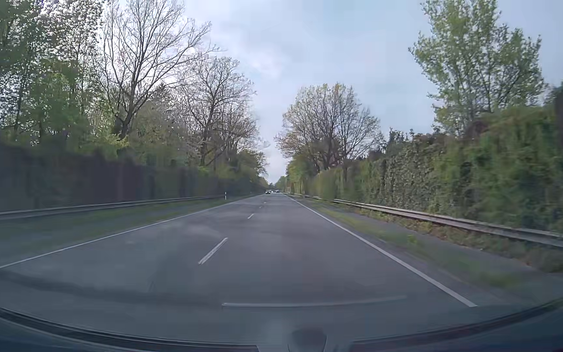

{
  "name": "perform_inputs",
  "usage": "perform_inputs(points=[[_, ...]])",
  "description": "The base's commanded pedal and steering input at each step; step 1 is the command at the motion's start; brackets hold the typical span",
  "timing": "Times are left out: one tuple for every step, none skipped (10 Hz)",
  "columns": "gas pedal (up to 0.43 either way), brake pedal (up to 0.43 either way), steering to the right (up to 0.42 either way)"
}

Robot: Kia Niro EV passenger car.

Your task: Follow the waypoints while adhering to traffic rules and regulations

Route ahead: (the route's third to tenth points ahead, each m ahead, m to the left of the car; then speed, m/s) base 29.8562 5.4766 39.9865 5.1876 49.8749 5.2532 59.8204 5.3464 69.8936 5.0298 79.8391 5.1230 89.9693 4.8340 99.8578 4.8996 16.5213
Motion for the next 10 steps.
perform_inputs(points=[[0.118, 0.0, -0.002], [0.118, 0.0, -0.003], [0.118, 0.0, -0.002], [0.118, 0.0, -0.002], [0.118, 0.0, -0.002], [0.118, 0.0, -0.002], [0.118, 0.0, -0.003], [0.13, 0.0, -0.003], [0.13, 0.0, -0.003], [0.13, 0.0, -0.003]])
